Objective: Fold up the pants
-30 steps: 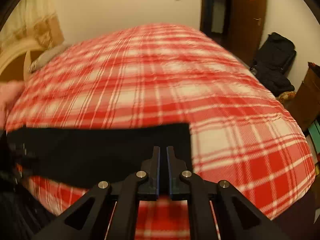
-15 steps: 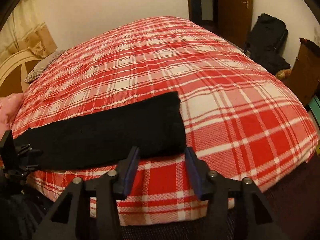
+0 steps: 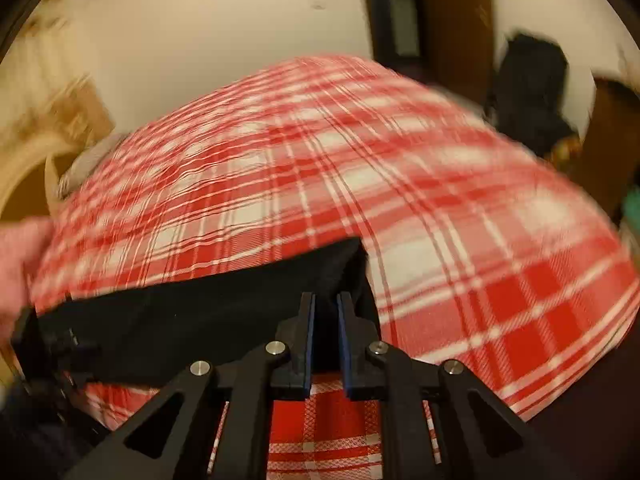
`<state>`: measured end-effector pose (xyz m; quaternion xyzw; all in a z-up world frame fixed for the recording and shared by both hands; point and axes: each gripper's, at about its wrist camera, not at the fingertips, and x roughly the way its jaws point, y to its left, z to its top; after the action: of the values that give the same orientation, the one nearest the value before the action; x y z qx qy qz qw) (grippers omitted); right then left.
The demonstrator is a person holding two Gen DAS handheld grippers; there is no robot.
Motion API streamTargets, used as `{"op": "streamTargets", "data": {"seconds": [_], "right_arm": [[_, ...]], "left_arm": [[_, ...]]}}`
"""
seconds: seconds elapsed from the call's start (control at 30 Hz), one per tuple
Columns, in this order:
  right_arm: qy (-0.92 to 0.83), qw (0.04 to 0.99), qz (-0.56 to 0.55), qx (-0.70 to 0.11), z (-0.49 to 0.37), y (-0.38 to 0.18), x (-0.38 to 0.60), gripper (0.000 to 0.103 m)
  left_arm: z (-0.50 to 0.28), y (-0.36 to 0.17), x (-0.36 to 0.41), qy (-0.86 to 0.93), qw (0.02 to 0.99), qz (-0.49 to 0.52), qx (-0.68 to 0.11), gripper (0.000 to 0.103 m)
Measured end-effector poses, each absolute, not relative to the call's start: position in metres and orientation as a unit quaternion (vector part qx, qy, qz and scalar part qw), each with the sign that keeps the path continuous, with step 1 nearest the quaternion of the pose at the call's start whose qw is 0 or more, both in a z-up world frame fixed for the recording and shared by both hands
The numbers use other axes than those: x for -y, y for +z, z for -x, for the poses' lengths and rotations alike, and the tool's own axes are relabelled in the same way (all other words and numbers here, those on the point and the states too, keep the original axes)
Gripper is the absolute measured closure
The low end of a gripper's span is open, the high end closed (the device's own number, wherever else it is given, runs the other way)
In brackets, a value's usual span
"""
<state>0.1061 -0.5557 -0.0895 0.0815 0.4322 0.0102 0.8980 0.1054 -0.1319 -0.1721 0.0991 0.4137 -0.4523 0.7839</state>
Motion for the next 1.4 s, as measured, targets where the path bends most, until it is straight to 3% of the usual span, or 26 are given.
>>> {"op": "streamTargets", "data": {"seconds": [0.13, 0.17, 0.27, 0.5, 0.8, 0.83, 0.87, 0.9, 1.23, 1.4], "right_arm": [[-0.02, 0.894, 0.002, -0.447, -0.103, -0.084, 0.542, 0.091], [-0.024, 0.882, 0.021, -0.471, -0.104, -0.092, 0.541, 0.082], [-0.073, 0.856, 0.041, -0.51, -0.106, -0.119, 0.555, 0.074], [-0.019, 0.879, -0.134, -0.458, -0.115, -0.096, 0.596, 0.074], [0.013, 0.842, -0.173, -0.511, -0.185, -0.14, 0.593, 0.074], [0.023, 0.84, -0.183, -0.51, -0.185, -0.144, 0.594, 0.076], [0.032, 0.843, -0.181, -0.505, -0.187, -0.145, 0.59, 0.094], [0.03, 0.847, -0.167, -0.503, -0.188, -0.143, 0.585, 0.101], [0.016, 0.884, -0.114, -0.453, -0.197, -0.108, 0.569, 0.101], [-0.004, 0.865, -0.095, -0.492, -0.205, -0.131, 0.572, 0.101]], "left_arm": [[-0.106, -0.174, 0.131, -0.453, 0.783, -0.094, -0.415, 0.043], [-0.105, -0.173, 0.131, -0.454, 0.783, -0.095, -0.414, 0.043], [-0.102, -0.172, 0.13, -0.457, 0.781, -0.101, -0.413, 0.043], [-0.101, -0.173, 0.128, -0.454, 0.78, -0.106, -0.416, 0.043], [-0.105, -0.172, 0.128, -0.45, 0.785, -0.1, -0.415, 0.043], [-0.107, -0.172, 0.128, -0.449, 0.785, -0.099, -0.416, 0.043], [-0.108, -0.173, 0.126, -0.447, 0.785, -0.097, -0.417, 0.043], [-0.109, -0.173, 0.126, -0.446, 0.786, -0.095, -0.417, 0.043], [-0.107, -0.173, 0.129, -0.449, 0.784, -0.098, -0.418, 0.043], [-0.107, -0.173, 0.129, -0.449, 0.783, -0.101, -0.42, 0.043]]}}
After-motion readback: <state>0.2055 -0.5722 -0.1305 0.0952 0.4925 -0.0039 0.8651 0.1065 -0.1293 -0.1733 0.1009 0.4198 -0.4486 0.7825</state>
